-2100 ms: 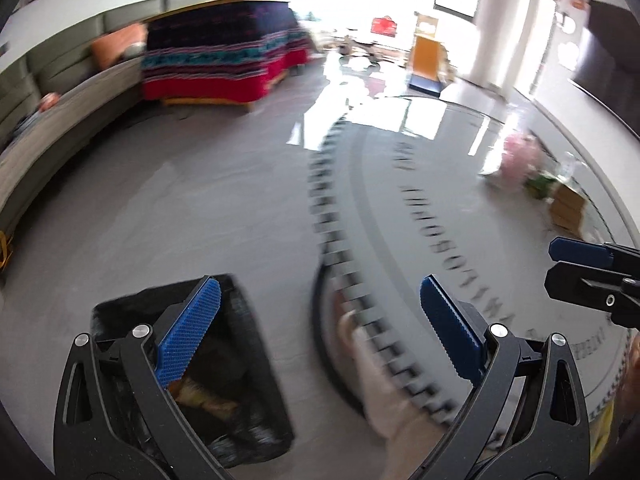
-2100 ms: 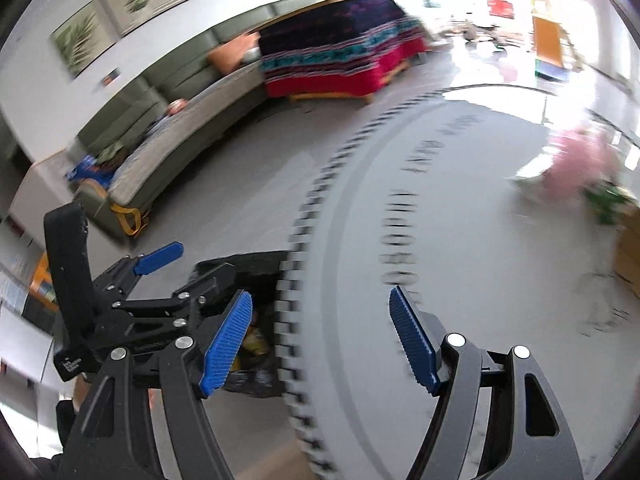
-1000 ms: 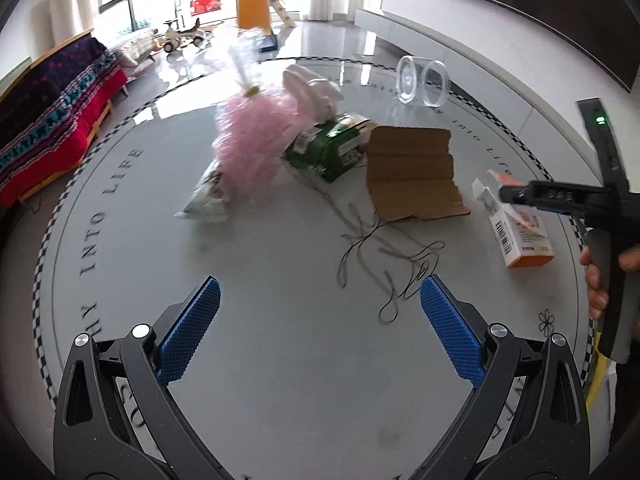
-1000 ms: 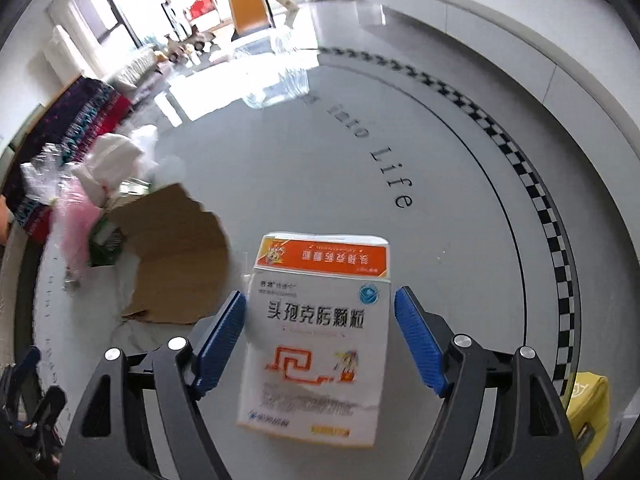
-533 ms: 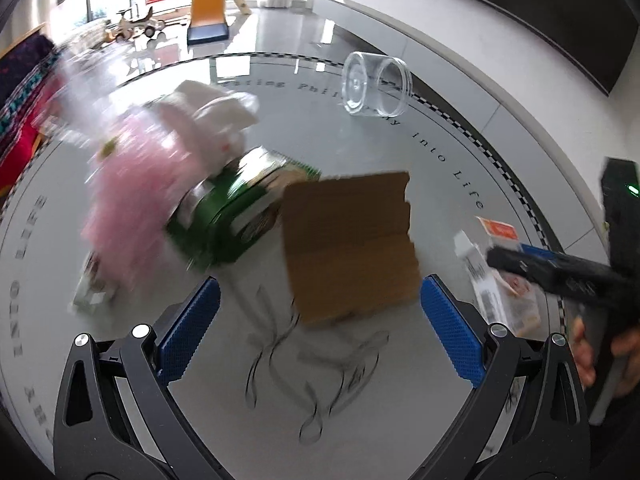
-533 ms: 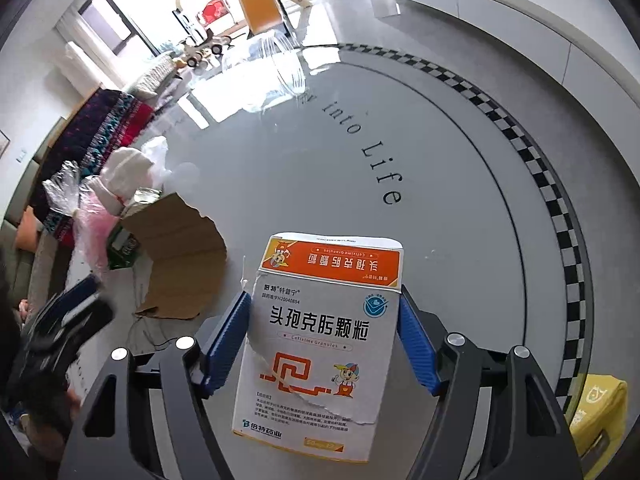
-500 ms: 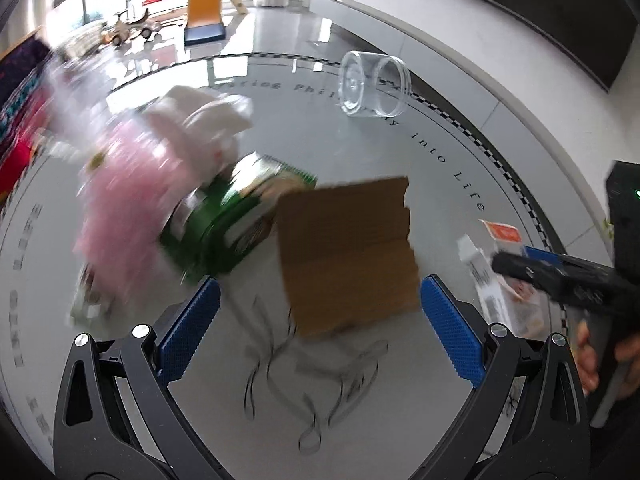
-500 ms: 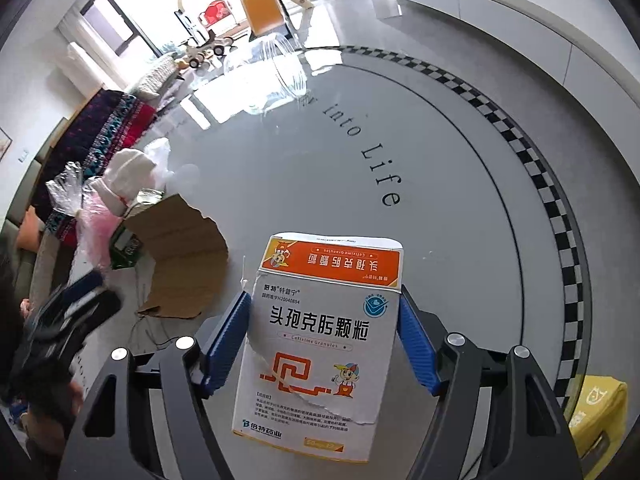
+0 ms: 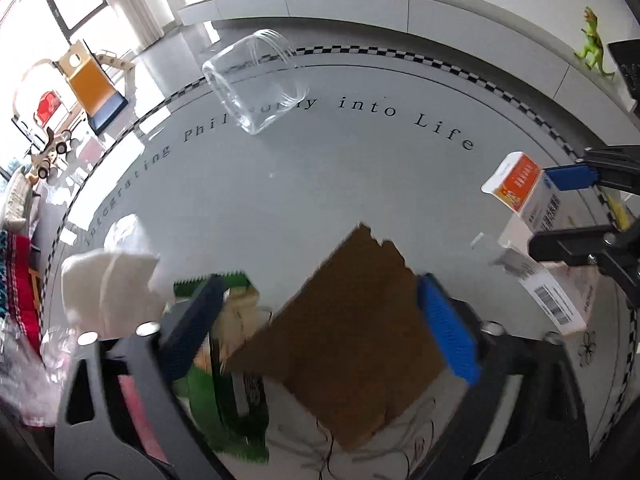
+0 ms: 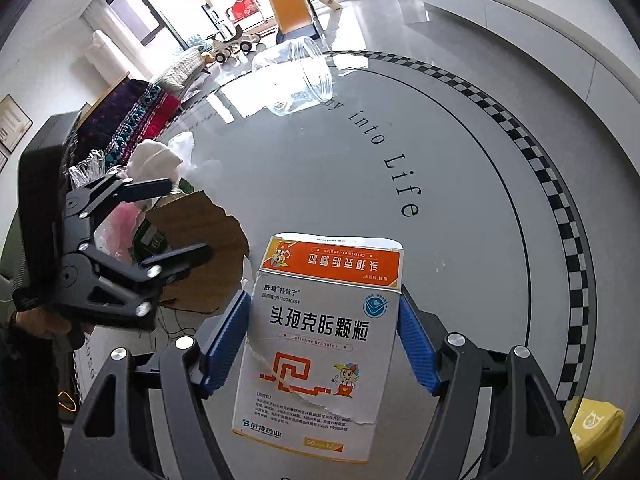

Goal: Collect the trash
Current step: 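Grasp the cardboard piece with the left tool while the right tool holds the medicine box, then lift the cardboard with the left tool while the right tool holds the medicine box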

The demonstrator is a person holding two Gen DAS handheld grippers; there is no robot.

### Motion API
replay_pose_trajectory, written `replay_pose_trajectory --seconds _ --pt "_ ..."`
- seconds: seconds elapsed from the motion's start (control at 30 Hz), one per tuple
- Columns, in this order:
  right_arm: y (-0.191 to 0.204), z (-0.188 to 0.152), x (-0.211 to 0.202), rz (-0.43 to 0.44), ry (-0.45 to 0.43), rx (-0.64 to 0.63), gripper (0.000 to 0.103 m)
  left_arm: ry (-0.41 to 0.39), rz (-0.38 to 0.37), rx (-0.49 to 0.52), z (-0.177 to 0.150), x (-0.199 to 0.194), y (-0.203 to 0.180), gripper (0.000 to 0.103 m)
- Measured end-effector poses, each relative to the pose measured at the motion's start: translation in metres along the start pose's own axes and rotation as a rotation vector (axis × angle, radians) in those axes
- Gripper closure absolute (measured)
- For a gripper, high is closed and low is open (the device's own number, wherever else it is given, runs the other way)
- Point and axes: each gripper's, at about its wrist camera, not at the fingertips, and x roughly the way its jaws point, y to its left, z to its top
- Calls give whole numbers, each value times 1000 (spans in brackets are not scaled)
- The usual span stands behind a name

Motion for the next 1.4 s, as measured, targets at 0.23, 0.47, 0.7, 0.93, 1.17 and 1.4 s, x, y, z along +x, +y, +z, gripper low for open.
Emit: replay_pose_trajectory --seconds 0.23,0.47,0.7,0.93,1.17,1.4 --pt "7 -2 -3 0 -7 -5 30 54 2 -160 -5 9 13 83" --pt "18 -10 -22 -5 -33 -17 31 12 -99 -308 -25 -12 13 99" --pt "48 -24 -46 15 -52 -68 31 -32 -127 -364 -64 -46 5 99" --pt "106 -44 -54 62 -43 -143 31 -90 -69 -424 -122 -93 3 99" --pt "125 -59 -70 73 -80 -155 31 -44 -74 -429 -134 -93 2 99" --pt "77 -58 -80 17 -92 -83 31 54 -113 -444 -113 -46 -7 99"
